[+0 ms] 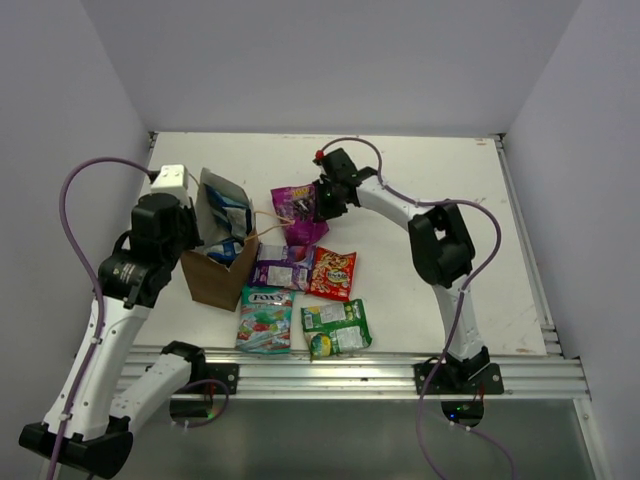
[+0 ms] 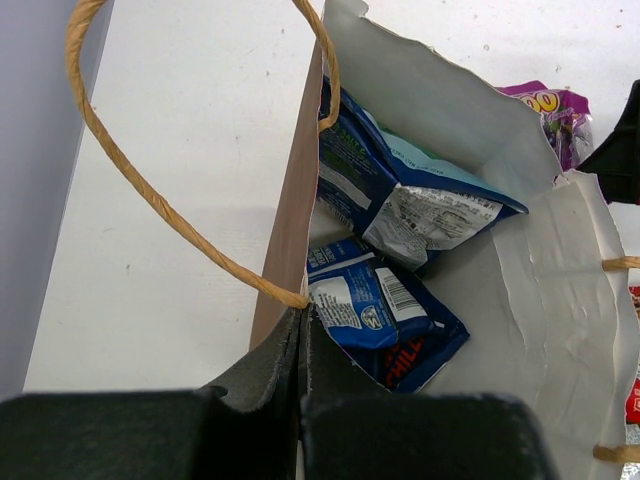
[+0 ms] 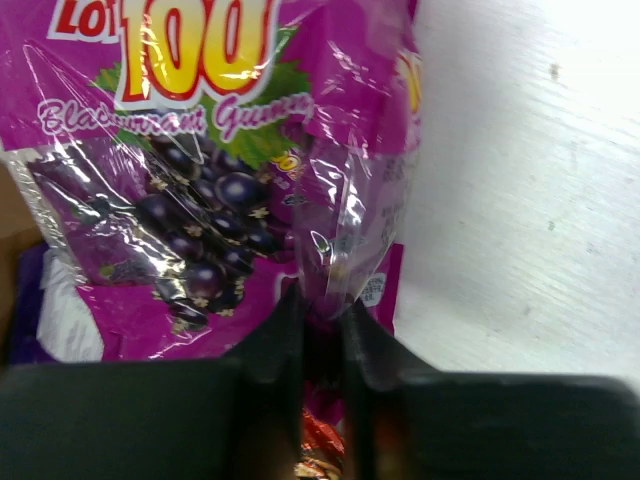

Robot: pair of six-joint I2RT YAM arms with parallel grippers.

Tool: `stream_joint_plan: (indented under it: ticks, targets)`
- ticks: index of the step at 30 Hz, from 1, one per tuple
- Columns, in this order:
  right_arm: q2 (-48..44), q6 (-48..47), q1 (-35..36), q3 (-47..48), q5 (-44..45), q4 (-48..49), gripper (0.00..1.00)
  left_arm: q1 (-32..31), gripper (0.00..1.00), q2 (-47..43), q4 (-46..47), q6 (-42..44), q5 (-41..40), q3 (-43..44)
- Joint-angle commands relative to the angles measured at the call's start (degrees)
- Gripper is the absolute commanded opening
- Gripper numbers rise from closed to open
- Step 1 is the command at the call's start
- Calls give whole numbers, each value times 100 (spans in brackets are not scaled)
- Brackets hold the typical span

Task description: Place the snacks into the paper bag

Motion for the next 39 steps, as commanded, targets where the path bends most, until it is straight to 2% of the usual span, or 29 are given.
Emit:
stream_joint_plan:
  ticks: [1,4,7,8,10,11,14,16,17,19,23,29,35,39]
  targets:
    - [132,-236,12,-31,61,-440,0,-38,0,-129,6,126,-78,157]
    - [-490,-288,56,56,341,-502,0,-38,0,-217,6,152,-113,87]
    - [-975,-385,152,994,465,-1132,0,-46,0,-270,-3,152,-104,8]
    - [-1010,-412,187,1815,474,-1344,0,-46,0,-279,-3,152,-87,-9]
    - [-932,-534,415,2829,561,-1984,0,-38,0,-296,6,152,-34,-62]
    - [-853,-561,521,3913,666,-2162,0,-38,0,-296,-3,143,-17,-80]
    - [-571,-491,934,5370,703,-2463,0,-38,0,-305,6,134,27,-106]
    - [-937,-212,1110,5130,633,-1905,0,-38,0,-314,15,126,63,-115]
    - [-1132,-114,1163,4554,537,-1639,0,-38,0,-305,15,126,71,-106]
    - [-1326,62,1321,4224,360,-1225,0,-38,0,-288,23,126,115,-106]
    - [-880,168,1707,4880,123,-1592,0,-46,0,-261,76,126,212,-115]
    - [-888,221,2208,4013,17,-1390,0,-46,0,-323,76,117,230,-124]
    - [-747,54,2385,4144,184,-1715,0,-46,0,-402,67,117,195,-124]
    - [-668,10,2394,4319,-18,-1900,0,-46,0,-419,85,117,212,-141]
